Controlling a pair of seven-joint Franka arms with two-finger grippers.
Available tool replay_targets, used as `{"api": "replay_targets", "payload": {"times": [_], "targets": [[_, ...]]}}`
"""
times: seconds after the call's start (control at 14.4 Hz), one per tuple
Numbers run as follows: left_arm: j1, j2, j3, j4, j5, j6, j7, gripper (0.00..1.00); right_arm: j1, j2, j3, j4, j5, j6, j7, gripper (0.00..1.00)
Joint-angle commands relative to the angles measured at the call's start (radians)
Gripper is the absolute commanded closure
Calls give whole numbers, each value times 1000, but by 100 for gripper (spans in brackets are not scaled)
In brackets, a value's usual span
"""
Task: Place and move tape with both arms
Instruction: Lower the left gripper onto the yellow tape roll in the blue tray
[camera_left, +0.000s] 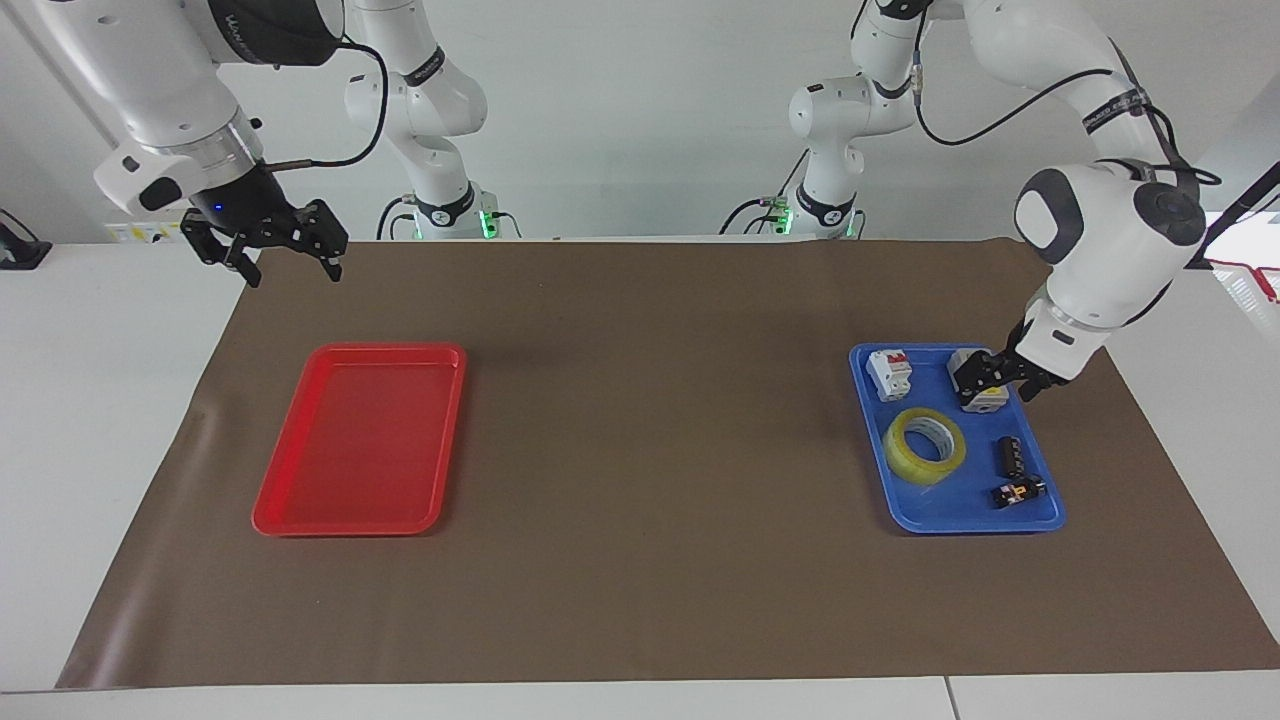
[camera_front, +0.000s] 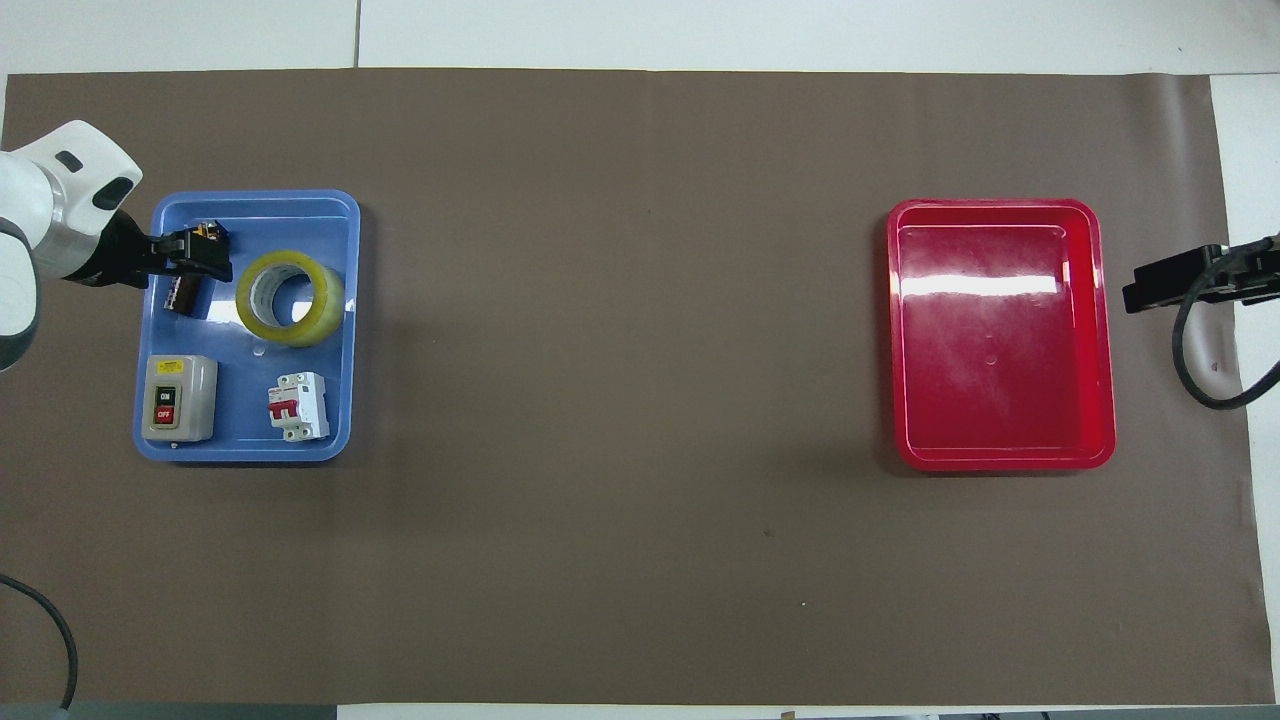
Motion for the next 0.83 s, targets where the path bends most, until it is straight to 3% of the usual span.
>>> {"api": "replay_targets", "payload": {"times": [0.0,0.28,0.76], "targets": [[31,18,-3,-93,1,164,-2,11,-9,0,3,-2,12,12,14,0],[-10,82,-3,-100,1,219,-142,16,-9,0,3,-2,12,11,14,0],[-16,78,-3,-147,2,226,-135,19,-9,0,3,-2,12,11,14,0]]}}
